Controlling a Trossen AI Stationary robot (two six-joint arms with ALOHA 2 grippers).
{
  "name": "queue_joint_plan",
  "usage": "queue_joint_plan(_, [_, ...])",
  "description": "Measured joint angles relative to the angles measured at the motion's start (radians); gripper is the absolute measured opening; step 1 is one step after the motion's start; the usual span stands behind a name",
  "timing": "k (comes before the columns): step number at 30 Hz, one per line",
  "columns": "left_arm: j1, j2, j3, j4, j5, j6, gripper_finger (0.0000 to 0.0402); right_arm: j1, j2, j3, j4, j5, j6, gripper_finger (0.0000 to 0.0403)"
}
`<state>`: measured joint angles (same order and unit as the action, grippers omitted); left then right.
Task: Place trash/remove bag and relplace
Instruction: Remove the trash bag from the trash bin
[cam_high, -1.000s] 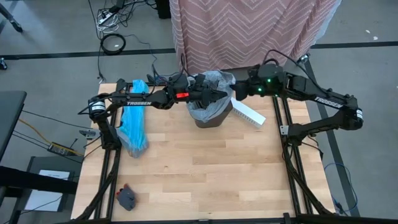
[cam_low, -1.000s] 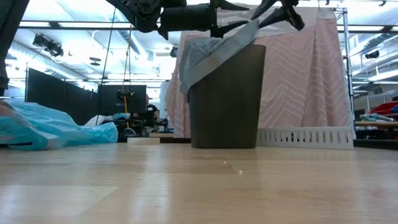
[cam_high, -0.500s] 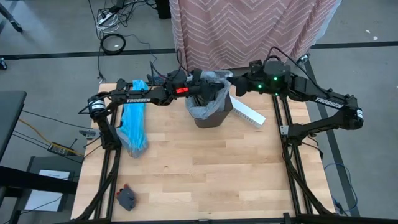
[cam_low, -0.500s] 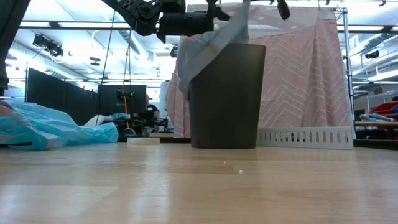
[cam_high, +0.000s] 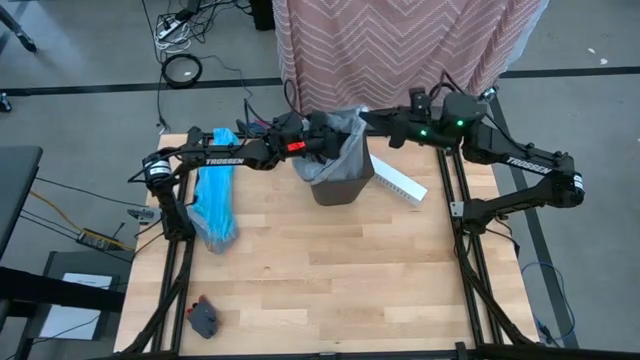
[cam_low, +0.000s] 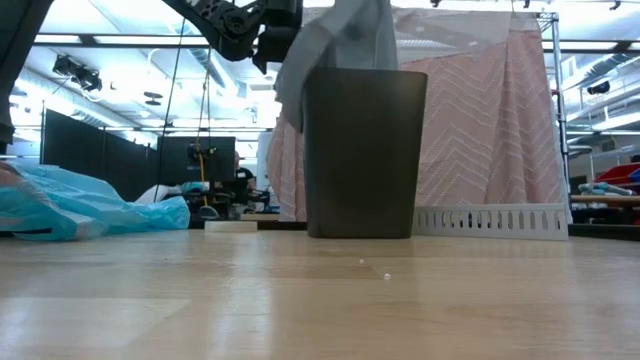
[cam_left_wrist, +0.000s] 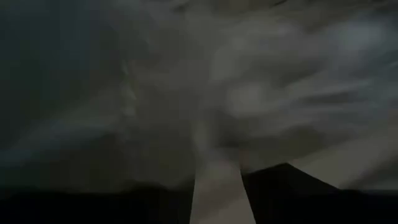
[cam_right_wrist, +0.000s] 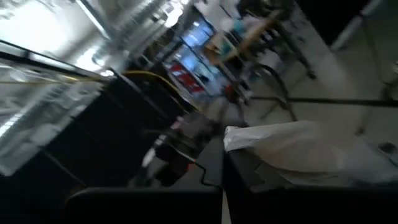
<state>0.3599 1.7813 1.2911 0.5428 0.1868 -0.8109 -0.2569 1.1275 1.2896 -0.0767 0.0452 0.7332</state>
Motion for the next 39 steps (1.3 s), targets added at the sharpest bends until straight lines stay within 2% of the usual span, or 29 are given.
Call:
queue_joint_plan(3, [0.0, 0.0, 0.0, -0.008, 0.0, -0.001, 0.0131, 0.005, -0.002, 0.0, 0.014, -0.039, 0.018, 0.0])
queue_joint_plan(7, [0.0, 0.0, 0.0, -0.016, 0.0, -0.001, 0.0131, 0.036, -0.003, 0.0, -0.092, -0.048, 0.054, 0.0])
queue_joint_plan(13, [0.0, 0.0, 0.0, -0.08, -0.015, 0.022, 0.0131, 0.087, -0.007, 0.0, -0.087, -0.023, 0.059, 0.0])
queue_joint_plan(16, [0.0, 0.0, 0.0, -0.096, -0.012, 0.024, 0.0131, 0.097, -0.027, 0.001, -0.195, 0.0, 0.102, 0.0])
queue_joint_plan(19, [0.0, 0.0, -0.001, 0.009, 0.044, -0.025, 0.0131, 0.099, -0.041, 0.001, -0.382, 0.098, 0.125, 0.0])
queue_joint_plan(21, [0.0, 0.0, -0.001, 0.119, 0.088, -0.092, 0.0131, 0.095, -0.044, 0.0, -0.442, 0.146, 0.128, 0.0])
queue_joint_plan(26, [-0.01, 0.0, -0.001, 0.343, 0.119, -0.231, 0.0131, 0.059, -0.05, 0.001, -0.455, 0.148, 0.103, 0.0])
queue_joint_plan(29, [-0.014, -0.002, 0.0, 0.376, 0.165, -0.311, 0.0131, 0.024, -0.048, 0.001, -0.463, 0.146, 0.097, 0.0])
queue_joint_plan(32, [-0.018, -0.002, 0.0, 0.318, 0.283, -0.363, 0.0131, -0.007, -0.049, 0.001, -0.463, 0.157, 0.102, 0.0])
queue_joint_plan(35, [-0.021, -0.002, 0.0, 0.151, 0.362, -0.346, 0.0131, -0.025, -0.048, 0.001, -0.439, 0.17, 0.102, 0.0])
queue_joint_plan(39, [-0.015, -0.001, 0.0, -0.099, 0.327, -0.253, 0.0131, -0.024, -0.05, 0.001, -0.423, 0.144, 0.111, 0.0])
